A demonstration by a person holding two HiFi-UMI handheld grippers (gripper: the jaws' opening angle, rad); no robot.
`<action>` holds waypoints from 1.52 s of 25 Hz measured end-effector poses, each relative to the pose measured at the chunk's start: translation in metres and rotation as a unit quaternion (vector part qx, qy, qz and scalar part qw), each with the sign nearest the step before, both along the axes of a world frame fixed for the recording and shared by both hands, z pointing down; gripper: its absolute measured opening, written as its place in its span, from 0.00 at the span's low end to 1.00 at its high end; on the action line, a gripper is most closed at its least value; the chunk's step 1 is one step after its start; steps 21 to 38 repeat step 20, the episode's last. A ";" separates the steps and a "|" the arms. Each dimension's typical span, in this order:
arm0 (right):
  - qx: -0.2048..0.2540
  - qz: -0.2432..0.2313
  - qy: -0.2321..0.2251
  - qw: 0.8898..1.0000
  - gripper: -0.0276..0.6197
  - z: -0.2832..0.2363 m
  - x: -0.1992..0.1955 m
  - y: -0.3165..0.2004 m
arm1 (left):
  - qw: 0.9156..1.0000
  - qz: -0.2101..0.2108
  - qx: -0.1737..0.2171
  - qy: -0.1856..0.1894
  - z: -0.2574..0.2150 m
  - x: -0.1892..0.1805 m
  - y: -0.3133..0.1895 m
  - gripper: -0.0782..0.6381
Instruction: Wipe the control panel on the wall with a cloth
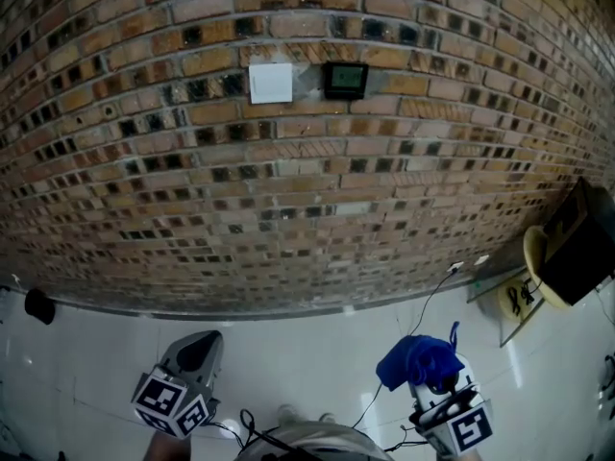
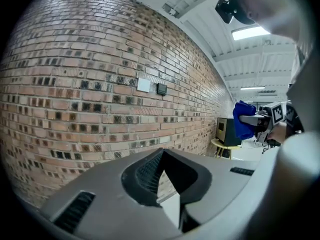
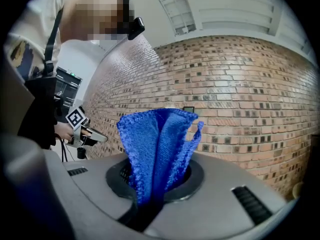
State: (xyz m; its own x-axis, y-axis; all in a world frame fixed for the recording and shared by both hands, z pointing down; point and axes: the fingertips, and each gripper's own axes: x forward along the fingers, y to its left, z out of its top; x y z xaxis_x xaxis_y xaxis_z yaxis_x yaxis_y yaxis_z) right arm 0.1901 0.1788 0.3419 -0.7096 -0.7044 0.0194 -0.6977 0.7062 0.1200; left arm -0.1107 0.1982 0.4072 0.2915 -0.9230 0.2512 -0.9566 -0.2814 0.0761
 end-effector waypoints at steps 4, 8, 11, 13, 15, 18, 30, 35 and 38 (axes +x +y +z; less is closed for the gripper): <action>-0.003 -0.010 -0.001 1.000 0.18 0.001 0.026 0.000 | 1.000 0.005 0.001 -0.012 -0.008 0.035 0.000 0.11; -0.004 -0.026 -0.007 1.000 0.18 0.006 0.043 -0.001 | 1.000 0.002 0.007 -0.020 -0.012 0.064 0.003 0.11; -0.003 -0.041 -0.014 0.999 0.18 0.014 0.053 -0.001 | 1.000 0.001 0.013 -0.022 -0.007 0.085 0.007 0.11; -0.003 -0.051 -0.018 0.999 0.18 0.018 0.056 0.002 | 1.000 -0.001 0.016 -0.020 -0.007 0.100 0.011 0.11; -0.002 -0.058 -0.020 0.998 0.18 0.021 0.059 0.006 | 1.000 -0.003 0.015 -0.021 -0.007 0.111 0.016 0.11; -0.004 -0.061 -0.021 0.998 0.18 0.022 0.068 0.013 | 1.000 0.000 0.010 -0.023 -0.005 0.125 0.024 0.11; -0.004 -0.062 -0.021 0.998 0.18 0.022 0.075 0.015 | 1.000 0.001 0.009 -0.024 -0.007 0.133 0.028 0.11; -0.004 -0.062 -0.021 0.998 0.18 0.022 0.075 0.015 | 1.000 0.001 0.009 -0.024 -0.007 0.133 0.028 0.11; -0.004 -0.062 -0.021 0.998 0.18 0.022 0.075 0.015 | 1.000 0.001 0.009 -0.024 -0.007 0.133 0.028 0.11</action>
